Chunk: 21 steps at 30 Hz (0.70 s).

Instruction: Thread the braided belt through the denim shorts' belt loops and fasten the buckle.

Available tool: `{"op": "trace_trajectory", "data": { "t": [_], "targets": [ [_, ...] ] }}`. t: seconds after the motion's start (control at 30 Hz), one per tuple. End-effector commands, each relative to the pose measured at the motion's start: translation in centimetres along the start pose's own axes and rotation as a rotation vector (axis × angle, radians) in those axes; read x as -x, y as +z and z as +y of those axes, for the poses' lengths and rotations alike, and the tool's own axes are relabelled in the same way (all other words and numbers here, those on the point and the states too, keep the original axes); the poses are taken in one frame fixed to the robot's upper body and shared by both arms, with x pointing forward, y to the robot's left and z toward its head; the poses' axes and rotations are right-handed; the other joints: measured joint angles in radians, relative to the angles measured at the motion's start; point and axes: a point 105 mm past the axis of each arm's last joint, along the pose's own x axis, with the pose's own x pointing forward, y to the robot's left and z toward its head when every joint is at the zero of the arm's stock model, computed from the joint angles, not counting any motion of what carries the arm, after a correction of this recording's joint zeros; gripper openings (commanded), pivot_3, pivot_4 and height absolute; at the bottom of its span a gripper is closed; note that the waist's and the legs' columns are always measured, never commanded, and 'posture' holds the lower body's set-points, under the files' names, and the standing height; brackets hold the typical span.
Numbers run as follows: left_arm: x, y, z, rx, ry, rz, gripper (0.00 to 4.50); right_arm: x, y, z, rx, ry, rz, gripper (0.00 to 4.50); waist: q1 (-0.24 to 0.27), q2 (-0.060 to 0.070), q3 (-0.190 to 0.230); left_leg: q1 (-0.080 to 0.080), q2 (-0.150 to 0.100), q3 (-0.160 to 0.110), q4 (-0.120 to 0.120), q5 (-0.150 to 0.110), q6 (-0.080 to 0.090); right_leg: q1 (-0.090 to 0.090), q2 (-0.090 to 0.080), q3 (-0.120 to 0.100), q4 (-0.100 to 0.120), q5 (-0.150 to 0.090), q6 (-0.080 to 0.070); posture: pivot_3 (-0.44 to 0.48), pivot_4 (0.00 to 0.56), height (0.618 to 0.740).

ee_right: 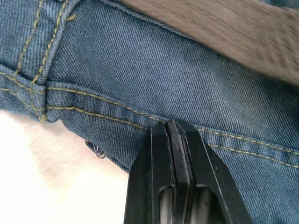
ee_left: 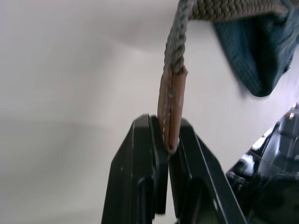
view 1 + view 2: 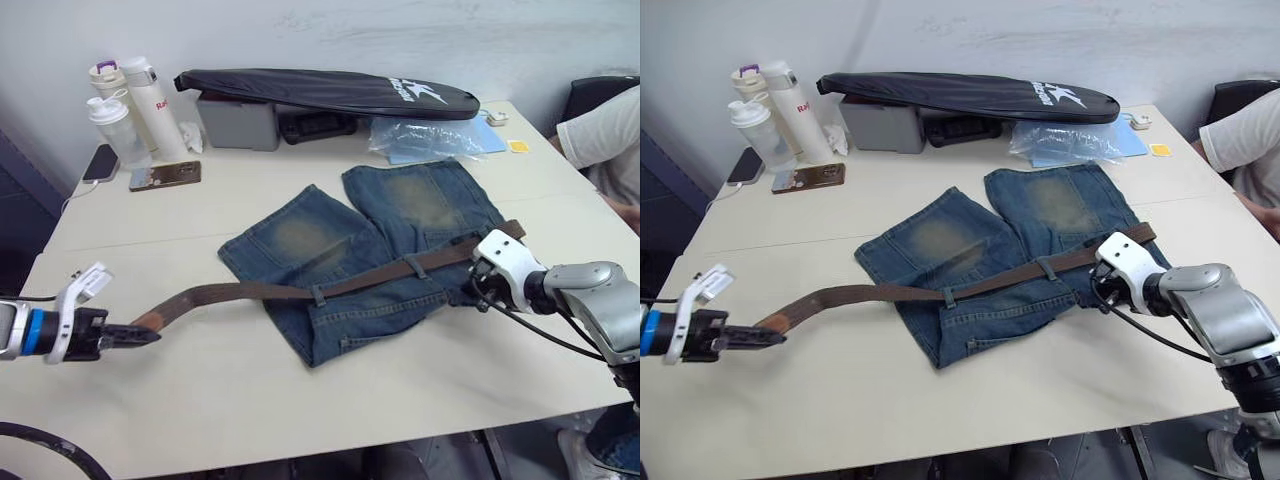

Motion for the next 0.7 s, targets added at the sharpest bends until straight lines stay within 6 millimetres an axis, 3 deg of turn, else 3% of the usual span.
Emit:
{"op": "trace_trajectory", "data": {
  "t": [0.03,0.17,0.4,0.6,0.7],
  "targets": [
    [1.8,-0.5,2.4,0.031,0.070,-0.024,0.00,-0.3,0.0,0.1,-0.006,-0.004,0.010,0.07,0.001,0.000,0.000,0.000,0.000,0.000,0.001,-0.001,0.000,0.000,-0.001,-0.002,0.000,-0.001,-0.001,0.000,0.150,0.622],
    [3.1,-2.4,5.4,0.095,0.157,-0.016,0.00,-0.4,0.1,0.1,-0.007,0.000,0.008,0.07,0.000,-0.001,-0.001,0.001,0.001,0.000,0.002,-0.003,0.005,-0.002,-0.002,-0.007,0.000,-0.001,-0.002,0.000,0.150,0.622],
    [5.1,-3.3,7.6,0.156,0.213,-0.051,0.00,-0.5,0.5,0.1,-0.004,0.009,0.003,0.07,-0.004,-0.002,-0.010,-0.010,0.001,0.001,0.009,-0.005,0.009,-0.016,-0.002,-0.008,0.012,0.000,-0.002,0.000,0.150,0.622],
    [4.8,-2.4,8.4,0.126,0.263,-0.071,0.00,-0.5,0.7,0.1,0.000,0.013,0.001,0.07,-0.005,0.001,-0.012,-0.013,0.002,-0.001,0.014,-0.014,0.025,-0.018,-0.002,-0.012,0.015,-0.001,-0.003,0.000,0.150,0.622],
    [4.2,-0.3,9.1,-0.041,0.334,-0.134,0.00,-0.3,1.0,0.4,0.008,0.028,-0.015,0.07,-0.007,0.004,-0.014,-0.014,0.002,0.000,0.014,-0.013,0.025,-0.018,-0.004,-0.013,0.019,0.000,-0.004,0.000,0.150,0.622]
  ]
}}
